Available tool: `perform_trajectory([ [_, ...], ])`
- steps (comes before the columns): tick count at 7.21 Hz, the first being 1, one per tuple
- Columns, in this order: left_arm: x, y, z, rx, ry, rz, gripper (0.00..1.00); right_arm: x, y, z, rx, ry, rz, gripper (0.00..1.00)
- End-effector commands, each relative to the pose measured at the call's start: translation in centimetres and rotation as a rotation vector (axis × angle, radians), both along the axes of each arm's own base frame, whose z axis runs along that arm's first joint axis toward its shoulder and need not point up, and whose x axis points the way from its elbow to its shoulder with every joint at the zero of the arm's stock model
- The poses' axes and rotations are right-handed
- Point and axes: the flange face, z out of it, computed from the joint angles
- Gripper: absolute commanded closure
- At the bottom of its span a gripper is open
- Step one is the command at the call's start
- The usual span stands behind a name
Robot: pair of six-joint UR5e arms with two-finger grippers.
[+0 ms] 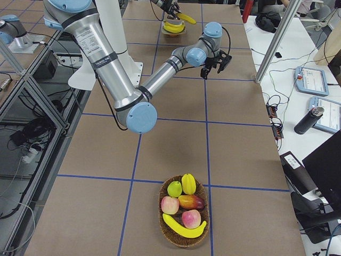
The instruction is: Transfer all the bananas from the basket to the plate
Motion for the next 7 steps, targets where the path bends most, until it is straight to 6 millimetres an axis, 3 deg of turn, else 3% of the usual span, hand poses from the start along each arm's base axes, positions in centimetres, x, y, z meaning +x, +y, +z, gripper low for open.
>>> perform_trajectory([
  [1,1.1,1.0,0.4,0.036,-0.064,0.009,1.0,0.5,0.7,-0.1,0.006,-0.005,0.002,0.0],
  [7,3.1,2.9,2.8,0.107,-0.245,0.033,1.0,0.5,0.9,1.0,-0.01,0.0,0.0,0.0],
])
